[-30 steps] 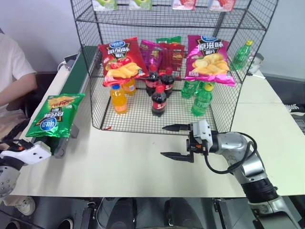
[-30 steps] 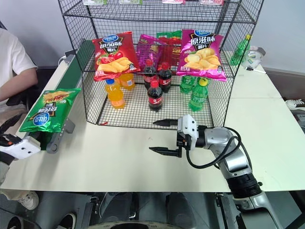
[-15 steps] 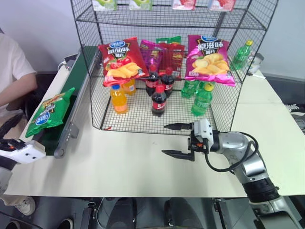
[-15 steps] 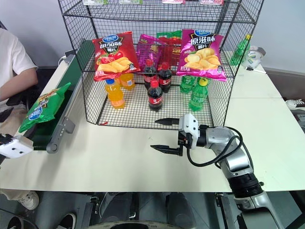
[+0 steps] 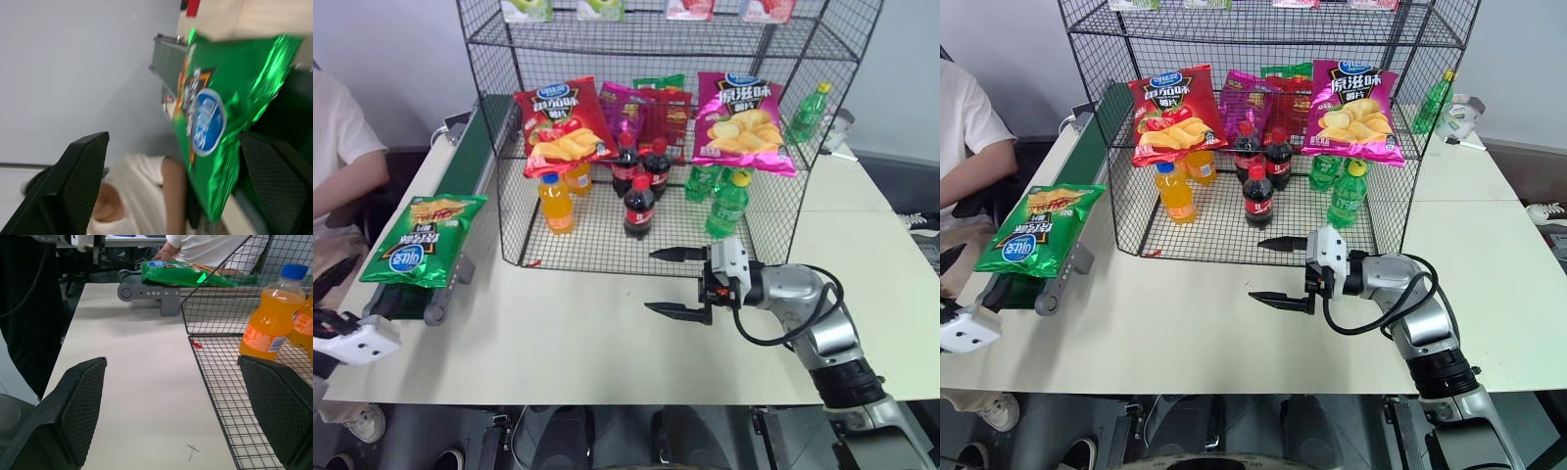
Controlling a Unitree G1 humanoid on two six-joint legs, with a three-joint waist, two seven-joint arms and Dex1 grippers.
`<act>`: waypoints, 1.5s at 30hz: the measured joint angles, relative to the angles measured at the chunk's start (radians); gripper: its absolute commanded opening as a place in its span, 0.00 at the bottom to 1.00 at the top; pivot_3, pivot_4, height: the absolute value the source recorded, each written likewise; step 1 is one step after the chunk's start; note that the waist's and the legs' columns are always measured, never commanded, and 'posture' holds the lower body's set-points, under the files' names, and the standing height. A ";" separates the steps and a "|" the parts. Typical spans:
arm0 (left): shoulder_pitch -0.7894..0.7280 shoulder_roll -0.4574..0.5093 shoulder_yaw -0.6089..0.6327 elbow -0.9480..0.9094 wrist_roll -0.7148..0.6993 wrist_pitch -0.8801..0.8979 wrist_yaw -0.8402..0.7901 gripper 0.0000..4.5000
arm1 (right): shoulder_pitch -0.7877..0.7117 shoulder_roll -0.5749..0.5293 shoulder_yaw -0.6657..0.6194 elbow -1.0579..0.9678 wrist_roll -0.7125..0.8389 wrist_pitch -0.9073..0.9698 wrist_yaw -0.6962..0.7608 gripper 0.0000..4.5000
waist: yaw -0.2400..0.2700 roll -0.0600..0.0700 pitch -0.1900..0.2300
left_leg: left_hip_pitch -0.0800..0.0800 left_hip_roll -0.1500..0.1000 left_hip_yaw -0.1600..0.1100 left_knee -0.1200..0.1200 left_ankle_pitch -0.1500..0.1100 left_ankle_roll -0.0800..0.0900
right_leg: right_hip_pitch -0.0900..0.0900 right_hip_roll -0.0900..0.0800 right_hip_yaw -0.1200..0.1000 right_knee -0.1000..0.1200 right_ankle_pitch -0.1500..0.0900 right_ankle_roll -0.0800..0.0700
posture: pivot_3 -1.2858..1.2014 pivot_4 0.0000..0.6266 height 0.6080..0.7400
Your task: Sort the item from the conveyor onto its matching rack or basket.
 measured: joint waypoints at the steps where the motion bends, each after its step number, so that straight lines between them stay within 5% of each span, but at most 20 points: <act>1: 0.004 -0.001 0.000 0.007 0.005 0.001 0.000 1.00 | 0.000 0.000 0.000 0.000 0.000 0.000 0.000 0.99 | 0.000 0.000 0.000 | 0.000 0.000 0.000 0.000 0.000 0.000 | 0.000 0.000 0.000 0.000 0.000 0.000 | 0.52 0.24 0.99; 19: -0.227 0.053 -0.164 0.267 0.033 -0.024 -0.042 1.00 | 0.018 -0.006 -0.002 -0.048 0.002 0.028 -0.027 0.99 | 0.003 0.000 0.000 | 0.000 0.000 0.000 0.000 0.000 0.000 | 0.000 0.000 -0.001 0.000 0.000 0.000 | 0.52 0.24 0.99; 33: -0.591 0.075 -0.378 0.560 0.067 -0.068 -0.072 1.00 | 0.019 -0.020 -0.016 -0.103 0.010 0.045 -0.054 0.99 | 0.013 0.005 -0.003 | 0.001 -0.001 -0.001 0.002 0.000 0.000 | 0.002 0.001 -0.003 0.002 0.000 0.000 | 0.52 0.24 0.99; 36: -0.660 0.075 -0.420 0.619 0.069 -0.081 -0.105 0.84 | 0.020 -0.022 -0.019 -0.112 0.011 0.046 -0.055 1.00 | 0.012 0.005 -0.003 | 0.001 -0.001 0.000 0.003 0.000 0.000 | 0.002 0.001 -0.003 0.002 0.000 0.000 | 0.52 0.24 0.99; 43: -0.738 0.053 -0.463 0.693 0.054 -0.083 -0.159 0.03 | 0.019 -0.036 -0.039 -0.140 0.029 0.061 -0.059 1.00 | 0.012 0.008 -0.004 | 0.001 -0.001 0.000 0.003 0.000 0.000 | 0.002 0.001 -0.003 0.002 0.000 0.000 | 0.52 0.24 0.99; 45: -0.745 0.053 -0.463 0.702 0.042 -0.083 -0.170 0.00 | 0.019 -0.038 -0.041 -0.145 0.031 0.064 -0.063 1.00 | 0.012 0.012 -0.006 | 0.001 -0.002 0.000 0.003 0.000 0.000 | 0.002 0.000 -0.003 0.002 0.000 0.000 | 0.52 0.24 0.99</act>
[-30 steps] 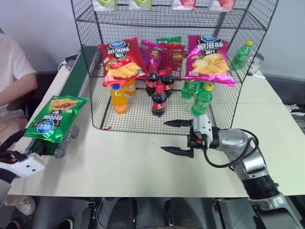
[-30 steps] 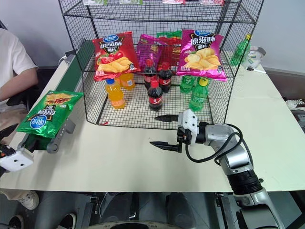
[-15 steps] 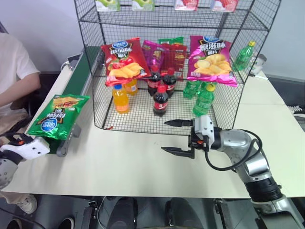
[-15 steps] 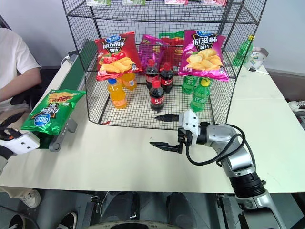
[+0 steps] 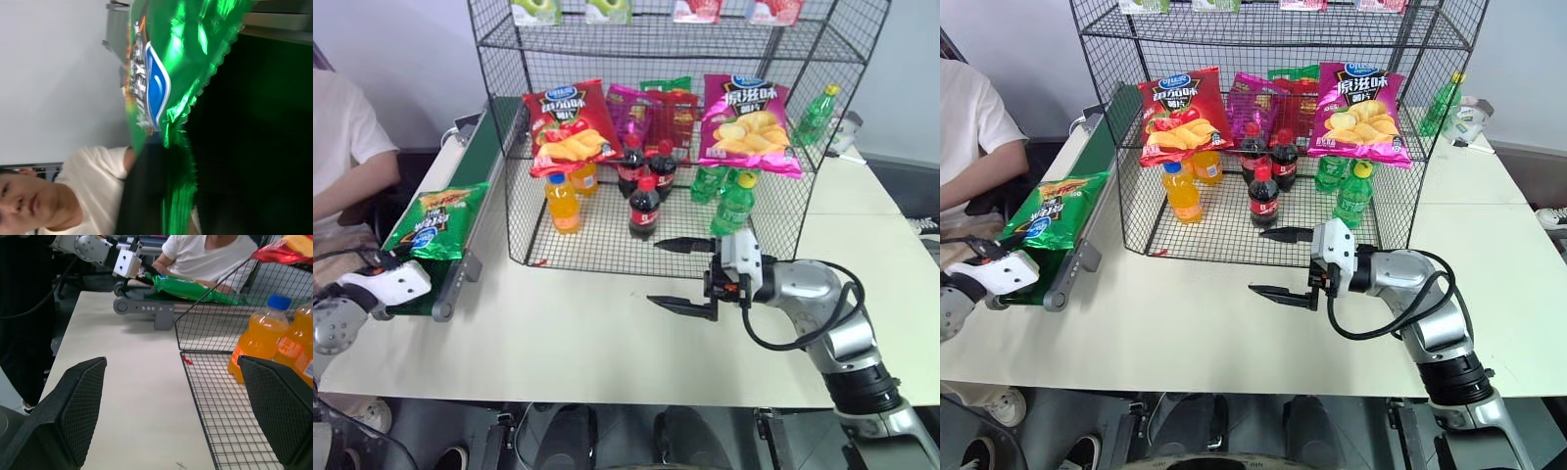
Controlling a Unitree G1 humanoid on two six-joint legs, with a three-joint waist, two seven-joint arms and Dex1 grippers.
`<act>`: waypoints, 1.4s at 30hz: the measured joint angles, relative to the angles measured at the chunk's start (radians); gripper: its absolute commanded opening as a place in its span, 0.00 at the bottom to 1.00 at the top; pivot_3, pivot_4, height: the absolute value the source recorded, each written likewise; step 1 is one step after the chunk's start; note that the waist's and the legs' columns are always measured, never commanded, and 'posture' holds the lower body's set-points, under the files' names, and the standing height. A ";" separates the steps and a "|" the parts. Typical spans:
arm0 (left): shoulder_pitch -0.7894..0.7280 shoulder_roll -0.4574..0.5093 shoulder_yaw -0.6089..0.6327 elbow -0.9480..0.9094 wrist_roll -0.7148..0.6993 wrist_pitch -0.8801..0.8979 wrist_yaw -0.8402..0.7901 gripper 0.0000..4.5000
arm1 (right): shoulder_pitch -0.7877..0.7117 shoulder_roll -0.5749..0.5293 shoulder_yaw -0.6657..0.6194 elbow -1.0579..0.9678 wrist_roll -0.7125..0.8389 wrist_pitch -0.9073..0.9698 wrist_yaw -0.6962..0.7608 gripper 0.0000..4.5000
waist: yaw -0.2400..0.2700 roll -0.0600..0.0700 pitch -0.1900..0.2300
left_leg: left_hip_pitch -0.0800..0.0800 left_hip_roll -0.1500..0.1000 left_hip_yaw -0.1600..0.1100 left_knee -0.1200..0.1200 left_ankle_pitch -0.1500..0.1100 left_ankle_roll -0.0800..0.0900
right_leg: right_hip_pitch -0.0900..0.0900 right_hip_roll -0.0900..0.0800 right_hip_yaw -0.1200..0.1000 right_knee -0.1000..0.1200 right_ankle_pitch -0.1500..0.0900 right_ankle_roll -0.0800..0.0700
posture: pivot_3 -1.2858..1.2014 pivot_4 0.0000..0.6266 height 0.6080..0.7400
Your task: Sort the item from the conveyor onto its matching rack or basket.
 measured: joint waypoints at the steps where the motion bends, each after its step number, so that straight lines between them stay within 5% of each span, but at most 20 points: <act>1: -0.001 0.000 0.000 0.004 -0.004 0.000 -0.003 0.00 | 0.000 0.000 0.000 -0.002 0.000 0.002 -0.001 1.00 | -0.001 0.000 0.000 | 0.000 0.000 0.000 0.000 0.000 0.000 | 0.000 0.000 0.000 0.000 0.000 0.000 | 0.52 0.24 0.99; 9: 0.074 0.003 0.036 -0.078 -0.086 -0.035 -0.012 0.00 | 0.001 -0.001 -0.001 -0.004 0.001 -0.001 0.000 1.00 | -0.001 -0.001 0.000 | -0.001 0.000 0.000 0.000 0.000 0.000 | -0.001 0.000 0.000 0.000 0.000 0.000 | 0.52 0.24 0.99; 16: 0.403 0.014 0.214 -0.587 -0.645 0.032 -0.342 0.00 | -0.001 0.004 0.003 0.014 0.000 -0.010 0.007 1.00 | -0.021 -0.007 0.002 | -0.002 0.002 0.000 -0.002 0.000 0.000 | -0.002 0.000 0.003 -0.002 0.000 0.000 | 0.52 0.24 0.99; 19: 0.695 0.037 0.360 -0.881 -1.025 0.254 -0.655 0.00 | -0.005 0.003 -0.001 0.042 -0.001 -0.026 0.021 1.00 | -0.044 -0.007 0.003 | -0.001 0.003 0.000 -0.004 0.000 0.000 | -0.002 -0.001 0.003 -0.003 0.000 -0.001 | 0.52 0.24 0.99; 22: 0.824 0.037 0.614 -0.965 -1.306 0.543 -0.870 0.00 | -0.009 0.006 0.003 0.071 -0.004 -0.042 0.036 1.00 | -0.046 -0.008 0.003 | 0.000 0.004 -0.002 -0.003 0.001 -0.001 | -0.001 0.001 -0.001 -0.002 -0.002 -0.004 | 0.52 0.24 0.99; 29: 1.020 0.079 1.054 -1.085 -1.759 1.326 -1.103 0.00 | -0.042 0.029 0.014 0.102 -0.006 -0.049 0.061 1.00 | -0.038 -0.008 0.004 | 0.001 0.002 -0.003 -0.003 0.000 -0.001 | 0.002 0.001 -0.001 -0.003 -0.001 -0.003 | 0.52 0.24 0.99; 34: 1.106 0.018 1.109 -1.262 -2.014 1.718 -1.137 0.00 | -0.045 0.036 0.014 0.089 0.020 -0.008 0.060 1.00 | -0.031 -0.009 0.005 | 0.001 0.002 -0.004 -0.003 0.000 -0.001 | 0.002 0.001 -0.001 -0.003 -0.002 -0.004 | 0.52 0.24 0.99; 42: 0.882 -0.034 0.938 -1.461 -2.142 1.802 -1.068 0.00 | -0.012 -0.004 -0.037 -0.041 0.311 0.358 0.013 1.00 | -0.030 -0.008 0.005 | 0.002 0.002 -0.005 -0.003 0.001 -0.001 | 0.004 0.000 -0.001 -0.004 -0.002 -0.005 | 0.52 0.24 0.99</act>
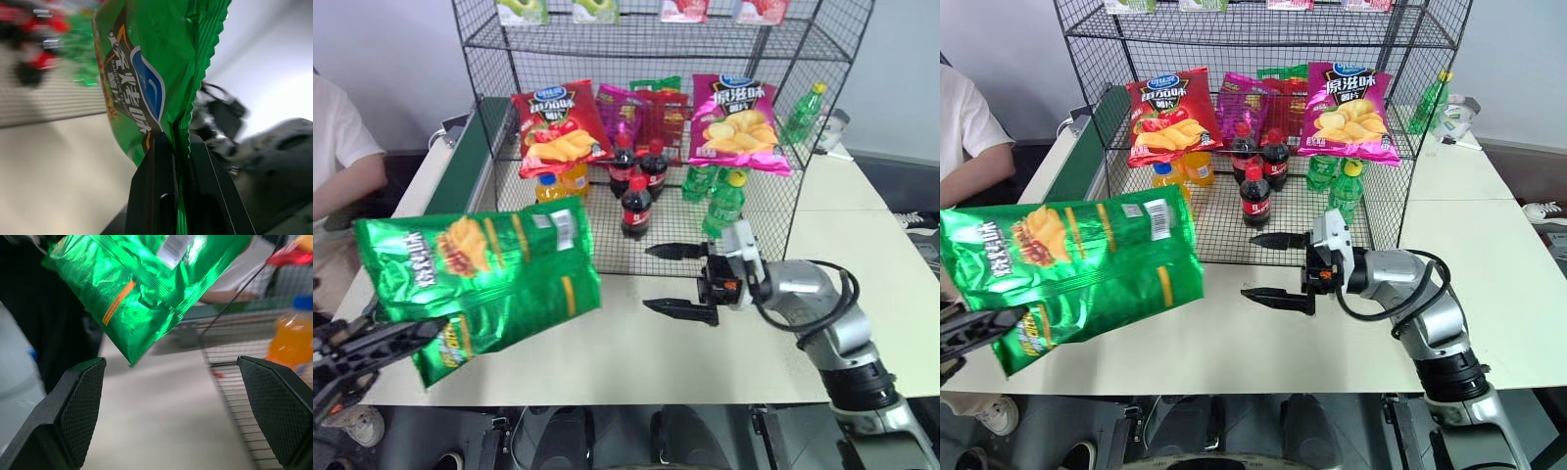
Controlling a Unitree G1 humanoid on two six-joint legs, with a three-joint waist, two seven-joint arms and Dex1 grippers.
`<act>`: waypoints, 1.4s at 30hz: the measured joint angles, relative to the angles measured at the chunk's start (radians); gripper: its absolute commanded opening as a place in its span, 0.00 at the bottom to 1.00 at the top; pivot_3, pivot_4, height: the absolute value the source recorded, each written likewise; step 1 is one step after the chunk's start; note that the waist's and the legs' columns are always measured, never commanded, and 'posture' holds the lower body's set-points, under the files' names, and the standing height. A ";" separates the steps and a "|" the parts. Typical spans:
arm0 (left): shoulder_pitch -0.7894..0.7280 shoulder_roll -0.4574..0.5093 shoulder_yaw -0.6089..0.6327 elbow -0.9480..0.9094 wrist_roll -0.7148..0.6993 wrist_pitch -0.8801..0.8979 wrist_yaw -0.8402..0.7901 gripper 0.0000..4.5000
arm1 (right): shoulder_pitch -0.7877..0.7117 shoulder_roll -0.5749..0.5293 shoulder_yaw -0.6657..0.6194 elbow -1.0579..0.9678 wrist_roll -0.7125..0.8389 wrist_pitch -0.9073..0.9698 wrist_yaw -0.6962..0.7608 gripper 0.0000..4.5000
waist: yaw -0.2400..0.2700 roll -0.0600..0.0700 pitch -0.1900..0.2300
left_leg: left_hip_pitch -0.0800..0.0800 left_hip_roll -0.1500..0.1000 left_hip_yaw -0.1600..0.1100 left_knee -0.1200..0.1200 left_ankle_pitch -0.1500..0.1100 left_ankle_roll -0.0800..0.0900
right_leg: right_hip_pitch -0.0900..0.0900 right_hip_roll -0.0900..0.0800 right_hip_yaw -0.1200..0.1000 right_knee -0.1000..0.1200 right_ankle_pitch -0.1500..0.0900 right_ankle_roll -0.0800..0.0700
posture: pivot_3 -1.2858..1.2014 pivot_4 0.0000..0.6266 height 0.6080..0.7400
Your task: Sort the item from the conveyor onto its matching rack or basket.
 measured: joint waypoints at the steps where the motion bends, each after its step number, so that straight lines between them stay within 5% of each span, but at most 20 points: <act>1: -0.030 0.004 -0.029 0.003 -0.010 0.014 -0.006 0.00 | 0.000 -0.007 -0.017 -0.003 0.068 0.079 -0.016 1.00 | -0.001 0.000 0.000 | 0.000 0.000 0.000 0.000 0.000 0.000 | 0.000 0.000 0.000 0.000 0.000 0.000 | 0.52 0.24 0.99; 5: -0.115 0.025 -0.166 0.023 0.021 0.064 -0.055 0.00 | 0.002 -0.045 -0.065 0.009 0.281 0.351 -0.079 1.00 | -0.005 0.001 0.000 | 0.000 0.000 0.000 -0.002 0.000 0.000 | -0.002 0.000 0.000 0.000 -0.001 -0.002 | 0.52 0.24 0.99; 11: -0.253 0.029 -0.343 0.071 0.133 0.083 -0.150 0.00 | 0.003 -0.022 -0.144 0.014 0.484 0.500 -0.129 1.00 | -0.001 0.002 0.001 | -0.002 0.000 0.000 -0.002 0.000 0.000 | -0.003 0.001 0.000 0.000 -0.001 -0.002 | 0.52 0.24 0.99; 24: -0.479 -0.004 -0.588 0.165 0.344 0.070 -0.293 0.00 | 0.011 0.006 -0.074 -0.020 0.514 0.579 -0.127 1.00 | -0.001 0.002 0.002 | -0.003 0.000 0.001 -0.002 0.000 0.000 | -0.004 0.002 0.001 -0.001 -0.001 -0.001 | 0.52 0.24 0.99; 41: -0.559 -0.101 -0.630 0.219 0.460 0.011 -0.311 0.00 | -0.057 0.035 0.018 -0.010 0.462 0.619 -0.156 1.00 | -0.001 0.002 0.003 | -0.006 0.000 0.000 -0.002 0.000 0.000 | -0.006 0.001 0.001 -0.002 -0.001 -0.001 | 0.52 0.24 0.99; 42: -0.561 -0.101 -0.632 0.219 0.468 0.010 -0.311 0.00 | -0.057 0.027 0.029 -0.009 0.439 0.609 -0.145 0.94 | -0.001 0.002 0.003 | -0.006 0.000 0.000 -0.002 0.000 0.000 | -0.006 0.001 0.001 -0.002 -0.001 -0.001 | 0.52 0.24 0.99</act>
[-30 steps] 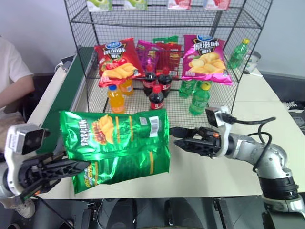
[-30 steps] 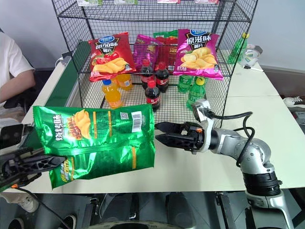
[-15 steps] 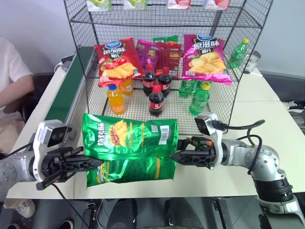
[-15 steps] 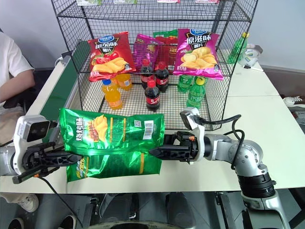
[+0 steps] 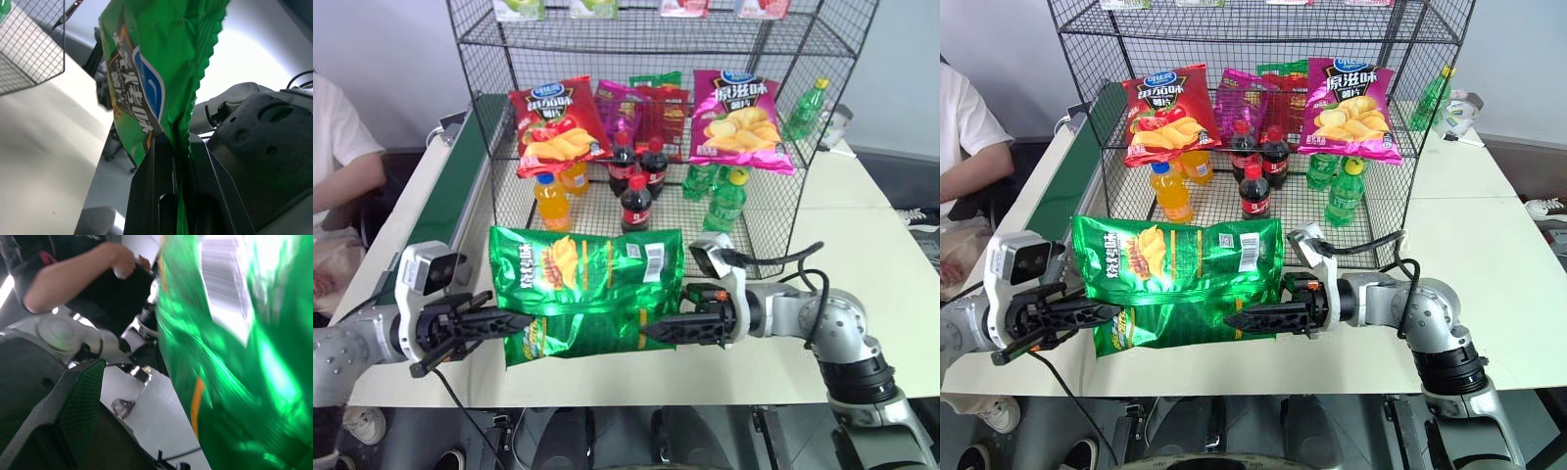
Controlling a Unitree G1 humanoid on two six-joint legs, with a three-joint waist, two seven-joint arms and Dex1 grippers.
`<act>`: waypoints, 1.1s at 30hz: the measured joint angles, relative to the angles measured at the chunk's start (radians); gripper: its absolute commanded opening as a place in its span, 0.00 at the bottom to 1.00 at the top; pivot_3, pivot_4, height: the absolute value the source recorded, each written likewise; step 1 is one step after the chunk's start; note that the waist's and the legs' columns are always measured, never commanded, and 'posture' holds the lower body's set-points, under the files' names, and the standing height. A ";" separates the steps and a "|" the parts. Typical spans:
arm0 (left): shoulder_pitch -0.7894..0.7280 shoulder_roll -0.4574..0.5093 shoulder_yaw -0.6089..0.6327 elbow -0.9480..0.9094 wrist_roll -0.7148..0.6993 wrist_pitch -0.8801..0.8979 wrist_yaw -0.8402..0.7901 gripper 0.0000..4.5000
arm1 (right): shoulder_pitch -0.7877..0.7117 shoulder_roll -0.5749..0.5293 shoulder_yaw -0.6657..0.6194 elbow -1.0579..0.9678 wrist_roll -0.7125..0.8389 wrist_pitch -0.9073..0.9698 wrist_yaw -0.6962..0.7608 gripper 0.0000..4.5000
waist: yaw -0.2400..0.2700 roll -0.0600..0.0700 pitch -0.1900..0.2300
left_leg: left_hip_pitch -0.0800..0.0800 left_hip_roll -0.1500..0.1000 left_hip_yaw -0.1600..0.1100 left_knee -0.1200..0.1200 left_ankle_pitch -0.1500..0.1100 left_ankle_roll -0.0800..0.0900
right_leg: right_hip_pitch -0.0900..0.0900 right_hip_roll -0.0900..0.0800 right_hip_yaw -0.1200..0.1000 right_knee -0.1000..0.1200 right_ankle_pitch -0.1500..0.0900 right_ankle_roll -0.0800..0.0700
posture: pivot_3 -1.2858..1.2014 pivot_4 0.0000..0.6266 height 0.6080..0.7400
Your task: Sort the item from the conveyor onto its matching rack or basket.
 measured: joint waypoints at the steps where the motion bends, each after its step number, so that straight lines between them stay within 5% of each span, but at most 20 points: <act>1: -0.001 -0.001 -0.001 0.004 0.005 0.000 0.000 0.00 | -0.001 0.002 0.000 0.007 -0.009 -0.003 0.005 0.88 | 0.000 0.000 0.000 | 0.000 0.000 0.000 0.000 0.000 0.000 | 0.000 0.000 0.000 0.000 0.000 0.000 | 0.52 0.24 0.99; 3: -0.004 -0.003 -0.004 0.010 0.021 -0.003 -0.002 0.00 | -0.003 0.011 -0.001 0.021 -0.019 -0.014 0.010 0.73 | -0.003 0.000 0.000 | 0.000 0.000 0.000 0.000 0.000 0.000 | -0.001 0.000 0.000 0.000 0.000 0.000 | 0.52 0.24 0.99; 9: -0.014 -0.020 -0.025 0.021 0.056 -0.022 -0.001 0.00 | -0.002 0.025 0.001 0.023 -0.070 -0.053 0.032 0.05 | -0.001 0.000 0.000 | -0.001 0.000 0.000 0.000 0.000 0.000 | -0.001 0.000 0.000 0.000 0.000 0.000 | 0.52 0.24 0.99; 10: -0.018 -0.022 -0.028 0.026 0.061 -0.023 0.002 0.00 | -0.002 0.024 0.001 0.023 -0.077 -0.060 0.035 0.03 | -0.001 0.000 0.000 | -0.001 0.000 0.000 0.000 0.000 0.000 | -0.001 0.000 0.000 0.000 0.000 0.000 | 0.52 0.24 0.99; 13: -0.039 -0.046 -0.034 0.049 0.086 -0.026 0.040 0.00 | -0.001 0.025 0.001 0.027 -0.107 -0.080 0.048 0.03 | 0.000 0.000 0.000 | -0.001 0.000 0.000 0.000 0.000 0.000 | -0.001 0.000 0.000 0.000 0.000 0.000 | 0.52 0.24 0.99; 14: -0.049 -0.049 -0.038 0.058 0.088 -0.016 0.061 0.17 | -0.001 0.027 0.001 0.038 -0.112 -0.085 0.049 0.00 | 0.000 -0.001 0.001 | -0.001 0.000 0.000 0.000 0.000 0.000 | -0.001 0.000 0.000 0.000 0.000 0.000 | 0.52 0.24 0.99; 22: -0.062 -0.050 -0.022 0.068 0.083 0.041 0.144 0.98 | 0.013 0.039 0.002 0.047 -0.155 -0.119 0.075 0.00 | -0.001 -0.001 0.001 | -0.003 0.000 0.000 0.000 0.000 0.000 | -0.003 0.000 0.000 0.000 0.000 0.000 | 0.52 0.24 0.99; 27: -0.023 -0.050 0.062 0.056 0.088 -0.006 0.175 0.99 | 0.021 0.004 -0.020 0.037 -0.206 -0.180 0.086 0.00 | -0.002 -0.001 0.001 | -0.003 0.000 0.000 0.000 0.000 0.000 | -0.004 0.000 0.000 0.000 0.000 0.000 | 0.52 0.24 0.99; 33: -0.004 -0.110 0.118 0.118 0.207 -0.183 0.246 0.99 | 0.035 -0.012 -0.004 -0.062 -0.523 -0.576 0.074 0.00 | 0.001 0.000 0.001 | -0.004 0.000 0.000 0.000 0.000 0.000 | -0.004 0.000 -0.001 0.000 0.000 0.000 | 0.52 0.24 0.99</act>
